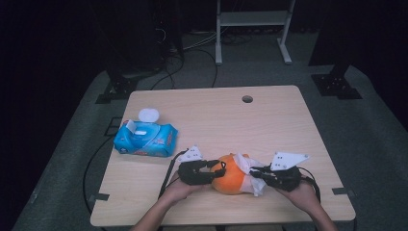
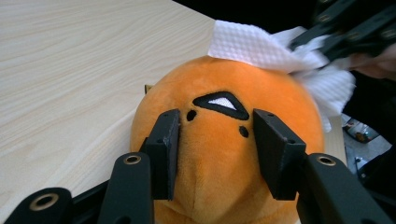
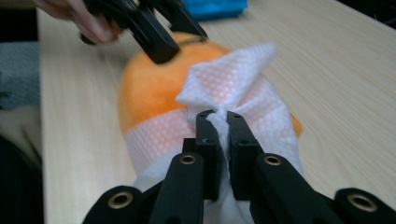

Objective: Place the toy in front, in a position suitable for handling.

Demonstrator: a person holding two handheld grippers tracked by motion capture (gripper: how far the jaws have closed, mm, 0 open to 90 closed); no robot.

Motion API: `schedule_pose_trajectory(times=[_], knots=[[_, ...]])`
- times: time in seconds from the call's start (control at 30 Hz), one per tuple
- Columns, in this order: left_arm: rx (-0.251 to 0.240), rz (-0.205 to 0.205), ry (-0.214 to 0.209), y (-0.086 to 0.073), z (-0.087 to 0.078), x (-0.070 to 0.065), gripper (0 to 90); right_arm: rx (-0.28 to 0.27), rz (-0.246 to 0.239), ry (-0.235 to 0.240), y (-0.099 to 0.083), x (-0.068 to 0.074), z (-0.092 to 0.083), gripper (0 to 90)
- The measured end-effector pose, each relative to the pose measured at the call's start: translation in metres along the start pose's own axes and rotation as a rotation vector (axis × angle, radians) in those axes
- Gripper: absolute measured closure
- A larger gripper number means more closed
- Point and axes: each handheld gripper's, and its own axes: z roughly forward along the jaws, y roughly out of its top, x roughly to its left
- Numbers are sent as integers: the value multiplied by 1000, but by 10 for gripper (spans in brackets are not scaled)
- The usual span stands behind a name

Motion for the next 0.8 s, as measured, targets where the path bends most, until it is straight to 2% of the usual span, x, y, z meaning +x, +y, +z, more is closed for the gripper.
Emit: schedule_pose_trajectory(times=[0.07,0.13,0.2,0.27,0.37,0.43,0.5,0.6,0.67,0.7,0.73,0.8], knots=[[-7,-17,-4,-1,0,1,530,-33,-10,39,5,7,0,845],[-4,-7,4,-1,-2,3,529,-38,-52,91,12,18,6,845],[-4,6,7,0,-4,5,529,4,-80,70,12,20,12,845],[-5,0,6,-1,-5,6,529,2,-33,64,6,9,11,846],[-4,10,6,-1,-4,5,528,-17,27,17,1,-6,-1,846],[-8,4,2,-2,-2,5,526,-43,32,-6,2,-8,-7,846],[-6,9,4,-1,-3,4,524,-61,32,5,6,-5,-5,844],[-9,13,0,-2,-3,3,522,0,7,-2,5,-2,5,845],[-12,31,-4,-1,-2,0,518,13,38,-5,2,-9,3,846],[-15,46,-7,-1,-1,-1,514,7,50,-20,1,-10,-1,847],[-15,50,-12,-1,-1,-2,512,-9,54,-14,1,-10,-2,847],[-16,62,-20,-1,1,-4,511,-57,54,26,5,-4,-2,844]])
